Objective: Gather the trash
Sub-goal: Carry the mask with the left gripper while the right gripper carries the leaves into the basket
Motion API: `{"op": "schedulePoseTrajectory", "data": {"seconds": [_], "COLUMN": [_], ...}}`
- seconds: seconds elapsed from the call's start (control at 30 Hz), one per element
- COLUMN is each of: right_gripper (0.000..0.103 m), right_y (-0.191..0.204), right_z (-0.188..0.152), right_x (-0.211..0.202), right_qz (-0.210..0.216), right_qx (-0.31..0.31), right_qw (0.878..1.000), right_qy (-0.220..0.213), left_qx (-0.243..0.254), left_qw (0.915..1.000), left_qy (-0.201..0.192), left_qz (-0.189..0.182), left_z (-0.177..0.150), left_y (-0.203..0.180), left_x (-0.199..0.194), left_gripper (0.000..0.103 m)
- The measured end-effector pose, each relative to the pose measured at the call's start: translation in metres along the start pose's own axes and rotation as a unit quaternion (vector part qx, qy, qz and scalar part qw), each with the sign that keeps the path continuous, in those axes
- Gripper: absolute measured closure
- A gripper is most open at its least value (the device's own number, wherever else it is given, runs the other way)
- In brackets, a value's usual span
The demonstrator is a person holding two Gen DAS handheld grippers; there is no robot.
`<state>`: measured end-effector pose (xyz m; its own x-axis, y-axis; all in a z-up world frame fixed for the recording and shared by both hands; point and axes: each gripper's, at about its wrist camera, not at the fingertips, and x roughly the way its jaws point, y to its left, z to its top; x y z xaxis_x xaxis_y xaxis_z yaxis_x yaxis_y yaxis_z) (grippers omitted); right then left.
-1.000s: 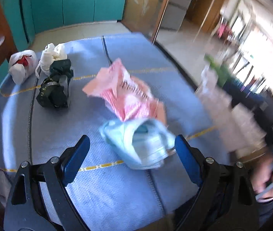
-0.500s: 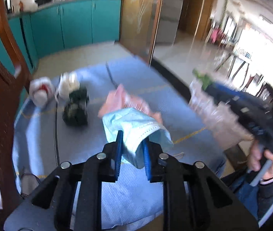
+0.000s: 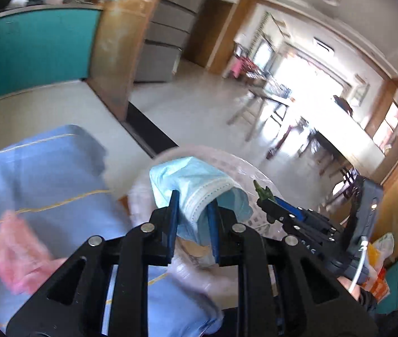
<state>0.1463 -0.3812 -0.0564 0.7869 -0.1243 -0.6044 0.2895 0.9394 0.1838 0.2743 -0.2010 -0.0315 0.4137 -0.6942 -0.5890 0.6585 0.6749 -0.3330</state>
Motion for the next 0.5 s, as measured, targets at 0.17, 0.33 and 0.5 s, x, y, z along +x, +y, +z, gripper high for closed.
{"op": "schedulePoseTrajectory", "data": {"seconds": [0.17, 0.33, 0.5], "right_gripper": [0.07, 0.045, 0.044], "right_y": [-0.022, -0.009, 0.021], "right_z": [-0.002, 0.001, 0.003], "right_x": [0.004, 0.003, 0.004], "right_qz": [-0.023, -0.006, 0.047], "right_qx": [0.023, 0.011, -0.011], "right_qw": [0.999, 1.0, 0.999], "right_qy": [0.009, 0.002, -0.007], "left_qx": [0.015, 0.03, 0.002], "left_qw": [0.9988, 0.9972, 0.9873], "left_qy": [0.044, 0.026, -0.024], "left_qz": [0.015, 0.063, 0.157], "left_z": [-0.002, -0.007, -0.012], "left_y": [-0.013, -0.001, 0.035], "left_x": [0.052, 0.035, -0.023], "left_gripper": [0.047, 0.032, 0.03]}}
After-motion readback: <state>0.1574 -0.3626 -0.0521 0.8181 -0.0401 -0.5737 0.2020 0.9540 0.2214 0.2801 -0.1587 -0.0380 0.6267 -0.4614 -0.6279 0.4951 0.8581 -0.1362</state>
